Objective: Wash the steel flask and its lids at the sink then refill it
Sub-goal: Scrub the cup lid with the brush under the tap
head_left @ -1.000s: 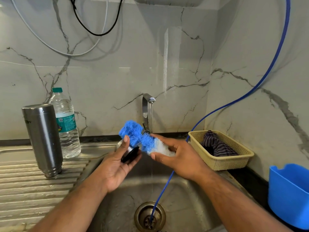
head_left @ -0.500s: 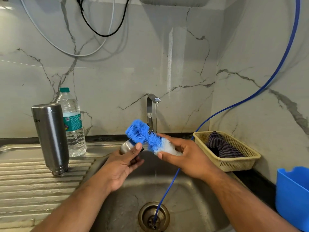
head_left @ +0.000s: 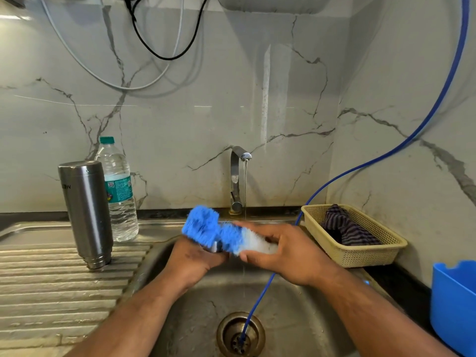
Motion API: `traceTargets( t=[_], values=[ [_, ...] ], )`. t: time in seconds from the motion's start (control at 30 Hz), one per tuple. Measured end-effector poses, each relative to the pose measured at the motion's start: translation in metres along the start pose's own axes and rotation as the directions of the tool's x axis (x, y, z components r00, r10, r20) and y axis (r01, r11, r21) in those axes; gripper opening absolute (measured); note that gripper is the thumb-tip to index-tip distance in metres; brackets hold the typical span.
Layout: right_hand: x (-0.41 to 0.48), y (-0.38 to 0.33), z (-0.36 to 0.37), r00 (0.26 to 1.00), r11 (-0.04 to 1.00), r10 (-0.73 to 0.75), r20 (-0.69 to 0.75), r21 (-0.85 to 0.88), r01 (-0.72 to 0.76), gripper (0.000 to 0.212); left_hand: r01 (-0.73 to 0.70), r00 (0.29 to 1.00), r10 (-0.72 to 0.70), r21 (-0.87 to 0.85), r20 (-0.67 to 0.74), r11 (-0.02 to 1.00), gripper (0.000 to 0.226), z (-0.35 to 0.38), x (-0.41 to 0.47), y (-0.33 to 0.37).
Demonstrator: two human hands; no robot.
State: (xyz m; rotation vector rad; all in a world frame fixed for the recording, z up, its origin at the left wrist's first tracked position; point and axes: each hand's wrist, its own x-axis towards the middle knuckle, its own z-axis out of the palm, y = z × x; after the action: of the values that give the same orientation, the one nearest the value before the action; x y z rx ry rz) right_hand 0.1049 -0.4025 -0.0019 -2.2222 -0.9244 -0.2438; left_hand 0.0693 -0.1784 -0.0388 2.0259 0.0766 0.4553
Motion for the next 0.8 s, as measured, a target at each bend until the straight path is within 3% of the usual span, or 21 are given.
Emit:
traceTargets(
  t=[0.1,0.2,0.3,0.4,0.5,0.63,0.73,0.8],
  values=[
    [0.0019,0.0010,0.0003,0.997,0.998,0.018,-0.080,-0.060,-0.022,0.061,-0.005,1.000,0.006,0.037,-0.024,0.999,0.064,-0.0005,0.0018,-0.0008],
    [-0.0006,0.0006,0.0018,1.000,1.000,0.005,-0.008,-0.004,-0.005,0.059,-0.020,1.000,0.020,0.022,0.000,1.000,0.055,0.0007,0.0016,-0.0016],
    [0.0024,0.0012,0.0008,0.997,0.997,0.017,-0.072,-0.073,-0.023,0.062,-0.029,0.999,0.030,0.012,-0.020,0.999,0.061,0.0007,0.0011,-0.0030],
    [0.0010,0.0018,0.0004,0.999,0.999,0.053,0.001,-0.009,-0.053,0.059,-0.036,0.999,0.036,0.015,0.007,0.999,0.056,-0.0002,0.0012,-0.0029],
    [0.0023,0.0030,-0.0020,0.994,0.993,0.084,-0.073,-0.076,-0.089,0.061,-0.038,0.999,0.038,0.030,-0.011,0.999,0.061,-0.0003,0.0017,-0.0045],
    [0.0020,0.0010,0.0005,0.997,0.997,0.073,0.026,0.018,-0.073,0.060,0.003,1.000,-0.004,0.024,0.004,1.000,0.054,-0.0008,0.0032,-0.0060],
    [0.0051,0.0034,-0.0017,0.995,0.996,0.085,-0.056,-0.003,-0.085,0.061,-0.003,0.999,0.003,0.008,-0.037,1.000,0.062,-0.0011,0.0046,-0.0065],
    [0.0027,0.0042,-0.0031,0.996,0.993,0.078,0.041,0.088,-0.081,0.056,0.014,0.999,-0.014,0.001,-0.038,1.000,0.054,-0.0022,0.0048,-0.0079]
  ],
)
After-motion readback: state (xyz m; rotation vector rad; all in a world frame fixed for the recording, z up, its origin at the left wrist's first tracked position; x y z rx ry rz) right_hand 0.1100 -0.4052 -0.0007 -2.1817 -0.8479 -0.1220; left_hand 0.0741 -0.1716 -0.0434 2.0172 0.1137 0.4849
